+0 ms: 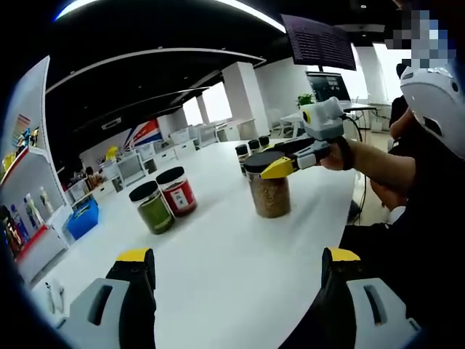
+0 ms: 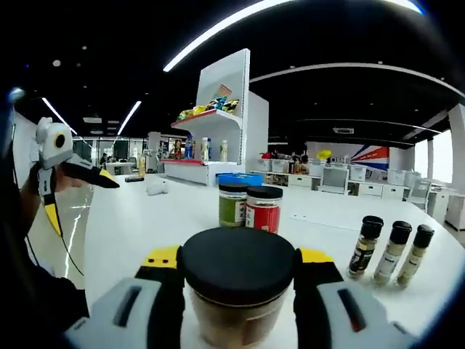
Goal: Pick up the mixed condiments and ingredients on the table and sort them into separate groups
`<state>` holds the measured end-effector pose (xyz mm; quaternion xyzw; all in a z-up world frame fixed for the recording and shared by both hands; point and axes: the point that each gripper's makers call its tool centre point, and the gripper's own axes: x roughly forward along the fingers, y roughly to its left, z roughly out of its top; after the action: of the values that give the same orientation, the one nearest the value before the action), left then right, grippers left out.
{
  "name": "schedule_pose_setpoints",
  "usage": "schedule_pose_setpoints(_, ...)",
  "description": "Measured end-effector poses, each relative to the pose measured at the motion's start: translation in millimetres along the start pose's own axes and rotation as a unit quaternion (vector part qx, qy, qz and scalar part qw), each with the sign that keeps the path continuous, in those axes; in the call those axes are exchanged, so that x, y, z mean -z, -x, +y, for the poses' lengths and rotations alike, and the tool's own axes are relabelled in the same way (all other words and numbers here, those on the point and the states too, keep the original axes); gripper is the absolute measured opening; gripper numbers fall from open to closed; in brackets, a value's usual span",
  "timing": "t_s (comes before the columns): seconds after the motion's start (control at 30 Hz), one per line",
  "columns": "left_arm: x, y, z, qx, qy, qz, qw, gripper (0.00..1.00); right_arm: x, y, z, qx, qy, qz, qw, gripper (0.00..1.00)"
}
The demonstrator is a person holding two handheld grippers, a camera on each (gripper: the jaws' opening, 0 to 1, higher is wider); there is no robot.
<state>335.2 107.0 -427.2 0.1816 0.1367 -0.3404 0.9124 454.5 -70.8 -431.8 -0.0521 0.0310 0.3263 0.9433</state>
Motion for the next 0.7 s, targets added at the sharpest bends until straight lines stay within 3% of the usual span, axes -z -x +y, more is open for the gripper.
schedule_pose_setpoints(0.23,1.2,-2,-0.8,0.002,0.000,0.001,1.0000,0.94,-0.3,-1,-1,0.002,-0.001,-0.006,1.0000,0.58)
schedule_pose_setpoints(0.5,-0.3,-3,-4.7,0.011,-0.004,-0.003,0.9999,0.94,-0.9,-3,-2,0.009,-0.007,0.009,0.9999,0.55)
schedule_pose_setpoints(0.7,1.7,-1,2.8,-0.002,-0.006,0.001,1.0000,0.94,-11.1,-4,0,-0.015,-0.074,-0.017,0.9970,0.54)
